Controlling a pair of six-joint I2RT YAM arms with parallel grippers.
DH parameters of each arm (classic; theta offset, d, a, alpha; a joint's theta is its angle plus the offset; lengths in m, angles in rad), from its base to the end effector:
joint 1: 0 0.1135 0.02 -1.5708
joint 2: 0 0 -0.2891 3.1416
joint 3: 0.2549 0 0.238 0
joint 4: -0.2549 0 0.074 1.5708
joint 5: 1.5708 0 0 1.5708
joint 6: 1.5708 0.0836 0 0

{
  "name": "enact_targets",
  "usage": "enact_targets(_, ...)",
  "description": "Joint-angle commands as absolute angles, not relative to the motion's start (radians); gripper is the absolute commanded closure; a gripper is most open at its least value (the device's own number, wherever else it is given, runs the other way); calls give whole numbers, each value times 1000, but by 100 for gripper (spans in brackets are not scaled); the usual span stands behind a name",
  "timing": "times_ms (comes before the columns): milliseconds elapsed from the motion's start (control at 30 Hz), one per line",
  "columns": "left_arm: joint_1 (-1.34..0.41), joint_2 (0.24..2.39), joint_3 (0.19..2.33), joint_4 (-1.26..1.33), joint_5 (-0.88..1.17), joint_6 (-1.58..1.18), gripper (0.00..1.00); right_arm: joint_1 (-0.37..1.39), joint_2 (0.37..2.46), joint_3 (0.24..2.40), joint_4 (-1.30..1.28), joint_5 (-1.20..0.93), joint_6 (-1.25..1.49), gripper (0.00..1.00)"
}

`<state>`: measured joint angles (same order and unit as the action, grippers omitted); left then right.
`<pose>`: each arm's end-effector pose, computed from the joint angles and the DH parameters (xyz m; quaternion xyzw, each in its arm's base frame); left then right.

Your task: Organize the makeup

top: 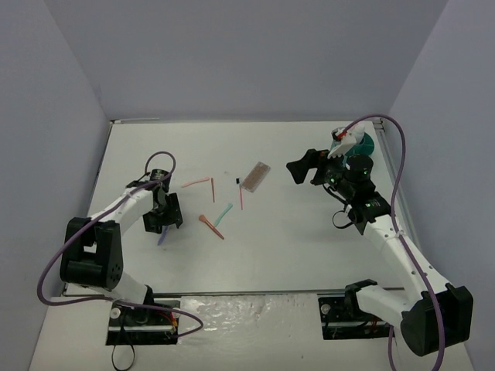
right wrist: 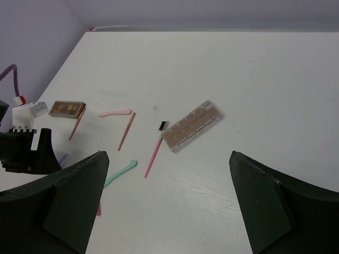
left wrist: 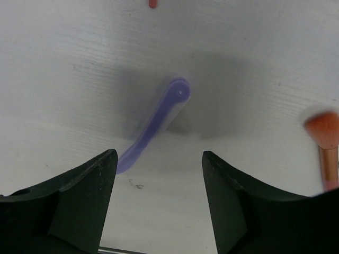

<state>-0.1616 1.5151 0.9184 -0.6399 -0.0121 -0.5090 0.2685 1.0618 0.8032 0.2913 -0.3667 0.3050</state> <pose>0.2763 -0.0440 0.1735 -0.1714 0.9710 -0.0491 0.1590 0.2515 0.1003 0.3700 -0.1185 0.6861 0.3215 0.6418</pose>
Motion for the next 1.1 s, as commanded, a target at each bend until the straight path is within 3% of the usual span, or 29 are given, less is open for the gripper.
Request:
enact_targets(0,-158,1527,924,-595,-8,-549,43,285,1037,814,357,-348,279,5)
enact_targets(433,-158,1578,944,-589,-83,-548,44,291,1028,810,357,-343,271,5)
enact_targets(1067,-230,1520,823,-542,0,-631,79,298,1027,810,353,-335,272,5)
